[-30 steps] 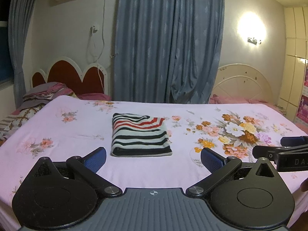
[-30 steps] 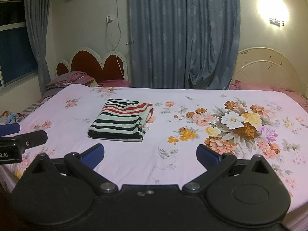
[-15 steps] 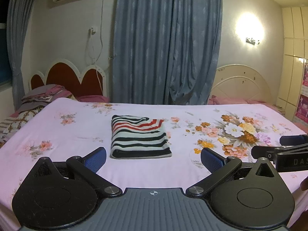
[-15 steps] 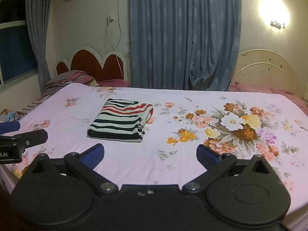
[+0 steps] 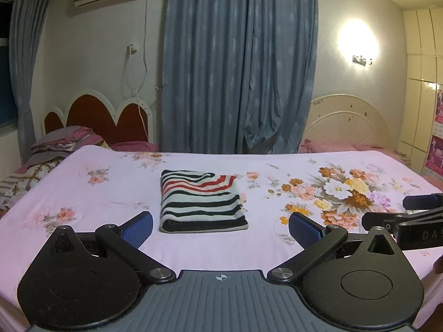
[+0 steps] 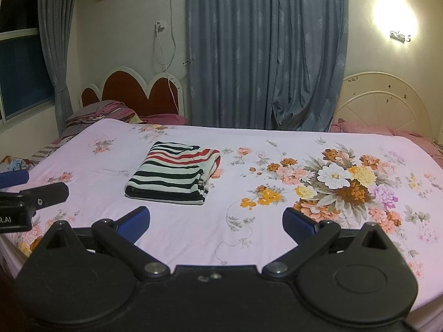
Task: Fold small clothes
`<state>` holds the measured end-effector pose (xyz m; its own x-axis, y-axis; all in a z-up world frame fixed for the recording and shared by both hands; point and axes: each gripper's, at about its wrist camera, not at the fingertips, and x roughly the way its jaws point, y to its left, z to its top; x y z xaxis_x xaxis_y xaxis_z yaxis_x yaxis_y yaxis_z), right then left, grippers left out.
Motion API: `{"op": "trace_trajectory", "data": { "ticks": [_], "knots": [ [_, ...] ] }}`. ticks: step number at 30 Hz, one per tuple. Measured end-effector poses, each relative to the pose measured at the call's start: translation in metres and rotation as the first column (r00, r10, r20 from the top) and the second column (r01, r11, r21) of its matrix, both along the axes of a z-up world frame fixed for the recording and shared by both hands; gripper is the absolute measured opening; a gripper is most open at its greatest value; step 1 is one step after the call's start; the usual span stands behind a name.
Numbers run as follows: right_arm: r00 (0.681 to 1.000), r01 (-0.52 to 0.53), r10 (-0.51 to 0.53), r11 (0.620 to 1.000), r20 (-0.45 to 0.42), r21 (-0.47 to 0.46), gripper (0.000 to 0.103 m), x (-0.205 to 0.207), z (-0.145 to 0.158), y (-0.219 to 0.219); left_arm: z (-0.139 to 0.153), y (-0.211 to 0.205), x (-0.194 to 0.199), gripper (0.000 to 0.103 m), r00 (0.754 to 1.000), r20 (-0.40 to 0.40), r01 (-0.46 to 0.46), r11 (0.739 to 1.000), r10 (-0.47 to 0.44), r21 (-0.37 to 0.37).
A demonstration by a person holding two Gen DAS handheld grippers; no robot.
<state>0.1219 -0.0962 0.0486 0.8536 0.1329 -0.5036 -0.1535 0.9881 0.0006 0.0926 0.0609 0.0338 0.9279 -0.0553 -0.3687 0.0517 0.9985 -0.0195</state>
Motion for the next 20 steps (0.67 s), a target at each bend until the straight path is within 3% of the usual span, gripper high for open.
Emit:
{"op": "trace_trajectory", "data": {
  "ticks": [20],
  "knots": [
    [1.0,-0.016,0.016,1.0,0.009,0.003,0.102,0.0052,0.0025,-0.0036,0.0032,-0.0038,0.0006,0.103,1.0,0.024,0.017,1.0,-0.017,0.007]
  ]
}}
